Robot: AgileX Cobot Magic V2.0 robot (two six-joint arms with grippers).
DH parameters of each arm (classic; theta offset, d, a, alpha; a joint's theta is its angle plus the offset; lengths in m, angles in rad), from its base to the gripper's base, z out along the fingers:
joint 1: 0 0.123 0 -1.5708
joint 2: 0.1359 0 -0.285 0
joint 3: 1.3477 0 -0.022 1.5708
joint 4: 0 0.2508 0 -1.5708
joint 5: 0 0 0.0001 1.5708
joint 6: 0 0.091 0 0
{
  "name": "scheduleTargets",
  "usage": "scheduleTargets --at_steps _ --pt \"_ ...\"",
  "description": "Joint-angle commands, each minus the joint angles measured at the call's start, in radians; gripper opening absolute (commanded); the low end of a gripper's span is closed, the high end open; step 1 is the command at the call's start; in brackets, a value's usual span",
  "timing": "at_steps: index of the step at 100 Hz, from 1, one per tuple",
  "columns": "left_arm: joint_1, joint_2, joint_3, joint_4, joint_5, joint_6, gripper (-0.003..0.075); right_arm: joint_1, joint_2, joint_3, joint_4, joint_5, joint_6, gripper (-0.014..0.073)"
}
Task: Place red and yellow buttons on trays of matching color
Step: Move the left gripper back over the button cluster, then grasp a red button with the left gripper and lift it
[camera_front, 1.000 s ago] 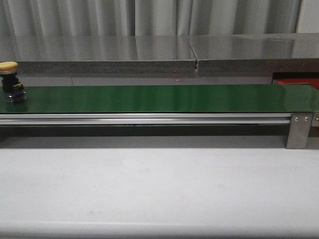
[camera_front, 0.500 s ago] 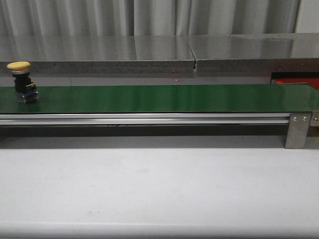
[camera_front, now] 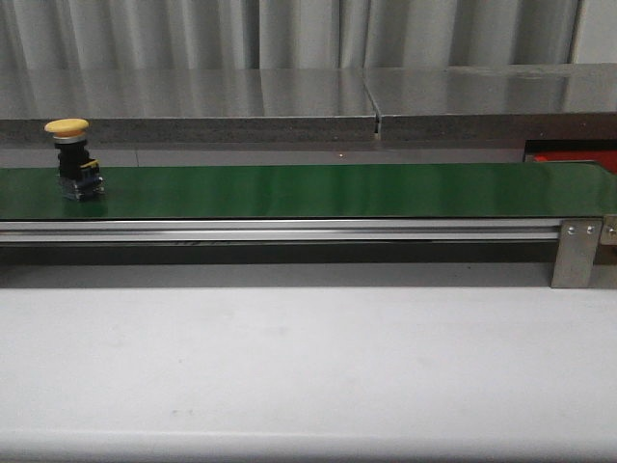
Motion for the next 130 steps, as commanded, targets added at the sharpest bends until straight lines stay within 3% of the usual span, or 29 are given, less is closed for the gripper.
scheduleTargets --at_steps 1,49,95,130 --pt "0.002 -0.02 -0.06 -0.003 -0.045 -0.013 0.0661 0.0 -0.017 -0.018 -0.013 -0.083 -0.004 -0.0118" --pt "0.002 0.077 -0.216 0.032 0.019 -0.013 0.0661 0.0 -0.017 -0.018 -0.013 -0.083 -0.004 -0.0118" --pt "0.002 0.115 -0.232 0.034 0.0 -0.013 0.0657 0.0 -0.017 -0.018 -0.013 -0.083 -0.004 -0.0118" --pt "0.0 0.147 -0.233 0.032 0.025 -0.013 0.0563 0.0 -0.017 -0.018 -0.013 -0.083 -0.004 -0.0118"
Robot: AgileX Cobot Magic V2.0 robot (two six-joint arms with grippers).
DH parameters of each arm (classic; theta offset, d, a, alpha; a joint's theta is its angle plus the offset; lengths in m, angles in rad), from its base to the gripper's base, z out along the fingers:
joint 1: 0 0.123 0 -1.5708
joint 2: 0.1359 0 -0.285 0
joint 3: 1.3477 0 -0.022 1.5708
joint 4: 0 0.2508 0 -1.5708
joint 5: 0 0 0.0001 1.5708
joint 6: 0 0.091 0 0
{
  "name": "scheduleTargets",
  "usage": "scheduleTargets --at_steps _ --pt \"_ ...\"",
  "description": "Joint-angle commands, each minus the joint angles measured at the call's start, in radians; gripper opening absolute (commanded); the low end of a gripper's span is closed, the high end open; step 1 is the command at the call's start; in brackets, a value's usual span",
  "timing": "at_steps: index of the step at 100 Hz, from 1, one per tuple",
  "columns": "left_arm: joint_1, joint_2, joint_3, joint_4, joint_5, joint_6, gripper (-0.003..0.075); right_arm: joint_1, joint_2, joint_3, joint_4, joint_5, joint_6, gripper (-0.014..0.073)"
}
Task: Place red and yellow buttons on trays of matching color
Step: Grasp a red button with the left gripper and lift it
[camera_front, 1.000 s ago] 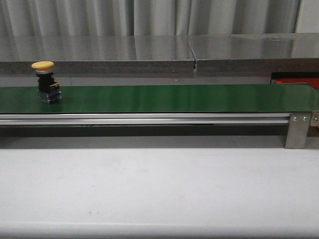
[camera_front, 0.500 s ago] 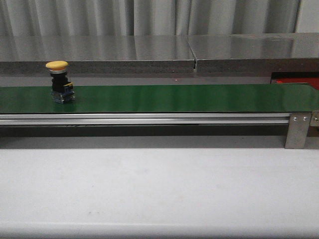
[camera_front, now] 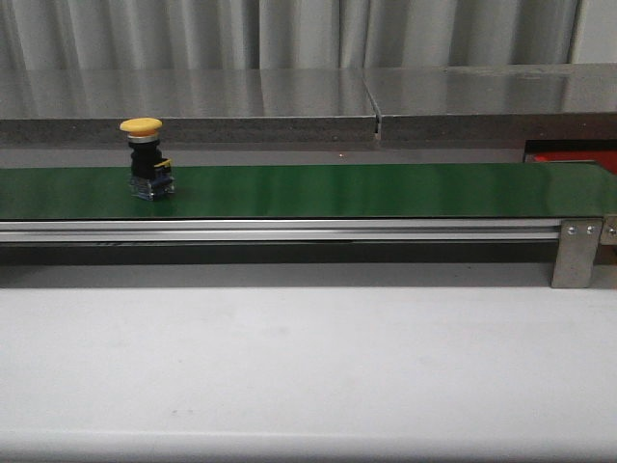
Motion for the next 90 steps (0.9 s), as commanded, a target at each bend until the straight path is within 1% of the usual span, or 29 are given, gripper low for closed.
scheduleTargets --at_steps 1,10,17,24,26,31,40,56,78,90 --pt "0.0 -0.049 -0.03 -0.002 -0.033 -0.011 0.0559 0.0 -0.017 -0.018 -0.013 -0.083 -0.004 -0.0118" --pt "0.0 -0.049 -0.03 -0.002 -0.033 -0.011 0.0517 0.0 -0.017 -0.018 -0.013 -0.083 -0.004 -0.0118" --pt "0.0 -0.049 -0.03 -0.002 -0.035 -0.011 0.0456 0.0 -0.017 -0.018 -0.013 -0.083 -0.004 -0.0118" --pt "0.0 -0.049 -0.032 -0.002 -0.033 -0.011 0.0373 0.0 -0.017 -0.018 -0.013 -0.083 -0.004 -0.0118" --pt "0.0 -0.049 -0.035 -0.002 -0.03 -0.011 0.0335 0.0 -0.017 -0.018 -0.013 -0.083 -0.004 -0.0118" --pt "0.0 -0.053 -0.035 -0.002 -0.028 -0.011 0.0279 0.0 -0.017 -0.018 -0.013 -0.083 -0.004 -0.0118" --pt "0.0 -0.065 -0.035 -0.002 -0.021 -0.011 0.0148 0.0 -0.017 -0.018 -0.013 -0.083 -0.004 -0.0118" --pt "0.0 -0.101 -0.035 0.0 0.003 -0.011 -0.0017 0.0 -0.017 -0.018 -0.013 -0.083 -0.004 -0.0118" --pt "-0.005 -0.208 -0.035 -0.007 0.056 -0.011 -0.0019 0.0 -0.017 -0.018 -0.013 -0.083 -0.004 -0.0118" --pt "-0.03 -0.284 -0.035 -0.011 0.087 -0.011 -0.0019 0.0 -0.017 -0.018 -0.013 -0.083 -0.004 -0.0118"
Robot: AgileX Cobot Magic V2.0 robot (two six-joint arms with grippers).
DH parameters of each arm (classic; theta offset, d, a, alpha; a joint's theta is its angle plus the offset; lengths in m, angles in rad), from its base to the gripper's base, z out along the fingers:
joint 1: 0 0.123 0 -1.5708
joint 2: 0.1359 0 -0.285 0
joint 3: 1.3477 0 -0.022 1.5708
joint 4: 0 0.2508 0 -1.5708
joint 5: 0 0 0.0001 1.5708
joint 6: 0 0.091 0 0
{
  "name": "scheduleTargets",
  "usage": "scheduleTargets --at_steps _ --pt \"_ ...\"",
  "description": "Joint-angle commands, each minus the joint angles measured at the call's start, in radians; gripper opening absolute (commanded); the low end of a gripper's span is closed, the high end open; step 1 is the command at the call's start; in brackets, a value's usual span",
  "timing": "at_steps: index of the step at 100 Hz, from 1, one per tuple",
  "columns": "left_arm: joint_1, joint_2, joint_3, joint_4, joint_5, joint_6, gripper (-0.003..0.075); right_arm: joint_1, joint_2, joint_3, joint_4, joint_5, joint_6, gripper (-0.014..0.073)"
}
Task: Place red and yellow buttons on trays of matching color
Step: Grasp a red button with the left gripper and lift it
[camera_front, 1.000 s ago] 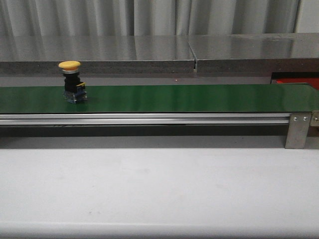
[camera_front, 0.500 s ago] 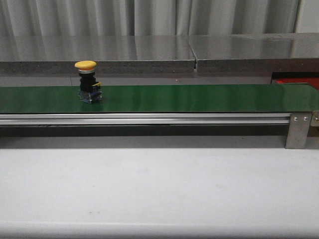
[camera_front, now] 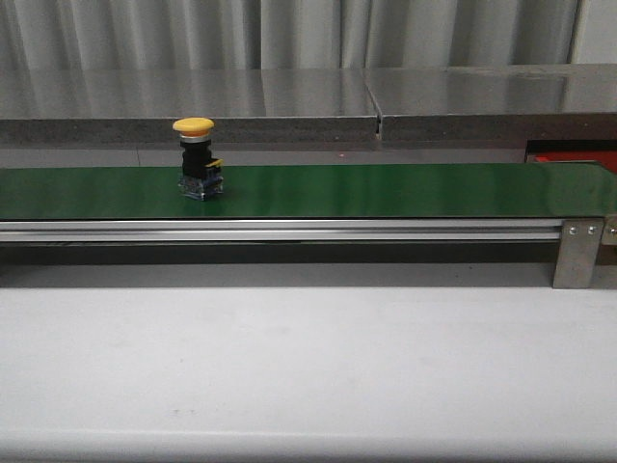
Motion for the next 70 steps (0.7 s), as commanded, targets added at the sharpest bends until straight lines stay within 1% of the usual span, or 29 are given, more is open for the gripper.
scheduleTargets --at_steps 1,12,23,34,52,70 --pt "-0.023 -0.109 -0.03 -0.009 -0.018 -0.011 -0.0019 0.0 -0.017 -0.018 -0.013 -0.083 -0.004 -0.0118" --pt "-0.074 -0.171 -0.03 -0.009 -0.006 -0.004 -0.0019 0.0 -0.017 -0.018 -0.013 -0.083 -0.004 -0.0118" --pt "-0.155 -0.215 -0.03 -0.009 0.003 -0.002 -0.0019 0.0 -0.017 -0.018 -0.013 -0.083 -0.004 -0.0118" --pt "-0.244 -0.222 -0.033 -0.009 -0.005 0.031 -0.0019 0.0 -0.017 -0.018 -0.013 -0.083 -0.004 -0.0118" --pt "-0.349 -0.156 -0.074 -0.001 -0.015 0.048 -0.0019 0.0 -0.017 -0.018 -0.013 -0.083 -0.004 -0.0118" --pt "-0.409 -0.051 -0.159 0.004 -0.01 0.048 -0.0019 0.0 -0.017 -0.018 -0.013 -0.083 -0.004 -0.0118"
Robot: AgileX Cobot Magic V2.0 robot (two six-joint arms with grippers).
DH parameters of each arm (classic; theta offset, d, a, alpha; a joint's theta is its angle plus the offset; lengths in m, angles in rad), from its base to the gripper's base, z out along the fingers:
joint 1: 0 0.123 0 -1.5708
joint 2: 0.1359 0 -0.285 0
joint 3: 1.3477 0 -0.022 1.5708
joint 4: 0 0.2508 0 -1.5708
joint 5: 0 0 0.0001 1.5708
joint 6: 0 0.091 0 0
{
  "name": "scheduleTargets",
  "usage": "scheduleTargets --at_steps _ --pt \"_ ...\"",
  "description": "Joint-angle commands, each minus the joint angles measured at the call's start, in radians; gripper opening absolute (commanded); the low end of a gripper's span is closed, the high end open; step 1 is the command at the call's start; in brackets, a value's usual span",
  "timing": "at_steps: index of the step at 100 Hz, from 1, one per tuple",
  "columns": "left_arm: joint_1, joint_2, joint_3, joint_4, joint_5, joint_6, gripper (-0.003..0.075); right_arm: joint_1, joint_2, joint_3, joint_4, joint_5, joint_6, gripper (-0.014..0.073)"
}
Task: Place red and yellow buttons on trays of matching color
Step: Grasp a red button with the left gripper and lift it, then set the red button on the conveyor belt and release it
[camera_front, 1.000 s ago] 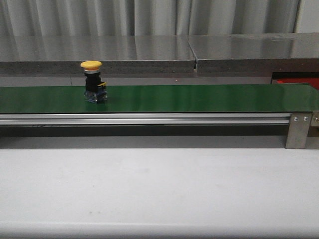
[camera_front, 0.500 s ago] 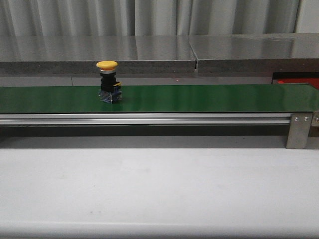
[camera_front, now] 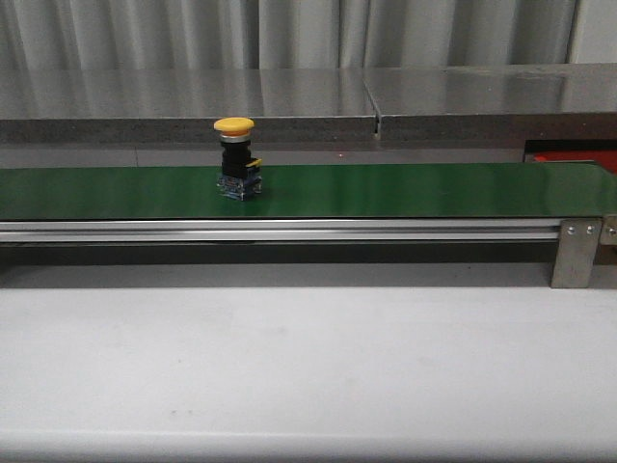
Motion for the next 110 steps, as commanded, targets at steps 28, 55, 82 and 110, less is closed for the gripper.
scheduleTargets --at_steps 28,55,82,110 --pt "-0.067 0.106 -0.136 0.002 -0.045 -0.001 -0.0019 0.0 -0.017 -0.018 -0.014 -0.084 -0.004 -0.0118" --pt "-0.072 0.134 -0.145 0.0 -0.03 0.001 0.0039 0.0 -0.017 -0.018 -0.014 -0.084 -0.004 -0.0118" --pt "-0.072 0.134 -0.195 -0.092 -0.02 0.076 0.0646 0.0 -0.017 -0.018 -0.016 -0.124 -0.004 -0.0118" --pt "-0.072 0.104 -0.309 -0.102 0.111 0.076 0.0637 0.0 -0.017 -0.018 -0.016 -0.165 -0.004 -0.0118"
